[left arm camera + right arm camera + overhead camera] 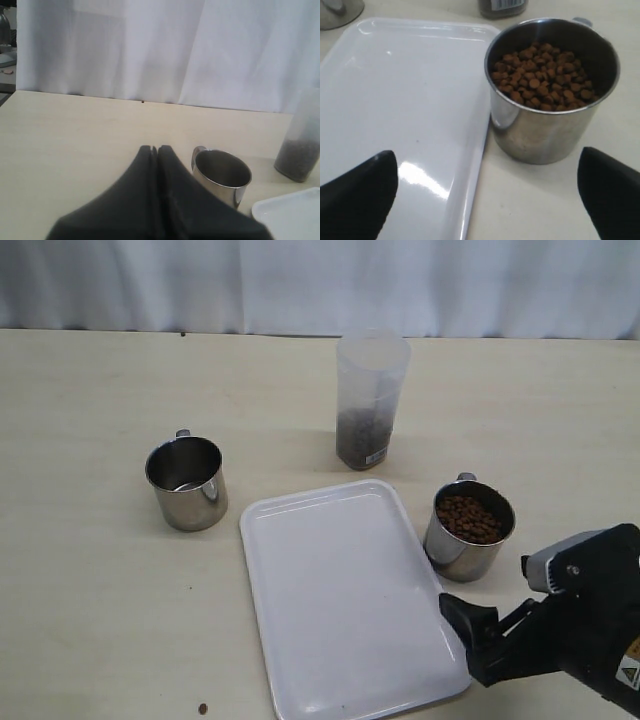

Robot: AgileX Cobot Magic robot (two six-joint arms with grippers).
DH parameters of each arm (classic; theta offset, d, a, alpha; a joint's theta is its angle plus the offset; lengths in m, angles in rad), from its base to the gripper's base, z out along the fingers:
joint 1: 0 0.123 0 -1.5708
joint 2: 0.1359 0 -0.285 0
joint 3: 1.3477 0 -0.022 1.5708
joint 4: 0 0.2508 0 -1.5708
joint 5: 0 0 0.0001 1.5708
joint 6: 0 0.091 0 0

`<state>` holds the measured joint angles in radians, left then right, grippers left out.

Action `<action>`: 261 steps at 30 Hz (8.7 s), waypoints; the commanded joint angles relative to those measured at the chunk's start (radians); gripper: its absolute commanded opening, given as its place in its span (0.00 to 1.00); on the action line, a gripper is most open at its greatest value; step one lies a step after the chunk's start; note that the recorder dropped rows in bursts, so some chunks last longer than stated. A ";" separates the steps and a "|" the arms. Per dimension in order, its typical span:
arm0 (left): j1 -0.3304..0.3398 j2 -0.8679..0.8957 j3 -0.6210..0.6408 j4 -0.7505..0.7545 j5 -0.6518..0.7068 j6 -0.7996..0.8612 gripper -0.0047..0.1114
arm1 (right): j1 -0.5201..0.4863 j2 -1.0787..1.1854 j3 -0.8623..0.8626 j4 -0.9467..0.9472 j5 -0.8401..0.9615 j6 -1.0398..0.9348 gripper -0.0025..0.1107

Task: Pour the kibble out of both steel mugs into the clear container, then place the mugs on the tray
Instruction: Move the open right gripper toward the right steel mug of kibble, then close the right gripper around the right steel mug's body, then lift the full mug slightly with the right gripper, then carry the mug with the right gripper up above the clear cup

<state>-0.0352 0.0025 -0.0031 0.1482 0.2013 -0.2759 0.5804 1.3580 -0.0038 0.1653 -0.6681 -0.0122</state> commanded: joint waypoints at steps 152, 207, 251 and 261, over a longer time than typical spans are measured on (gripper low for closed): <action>-0.001 -0.002 0.003 -0.001 -0.004 -0.005 0.04 | 0.004 0.651 -0.247 0.500 -0.519 0.012 0.90; -0.001 -0.002 0.003 -0.001 -0.004 -0.005 0.04 | 0.004 0.756 -0.249 0.515 -0.553 0.185 0.90; -0.001 -0.002 0.003 -0.001 -0.004 -0.005 0.04 | 0.004 0.645 -0.249 0.557 -0.553 0.059 0.06; -0.001 -0.002 0.003 -0.001 -0.004 -0.005 0.04 | -0.035 0.406 -0.294 0.498 -0.427 -0.367 0.06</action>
<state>-0.0352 0.0025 -0.0031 0.1482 0.2013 -0.2759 0.5723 1.8312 -0.2699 0.6918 -1.1525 -0.2512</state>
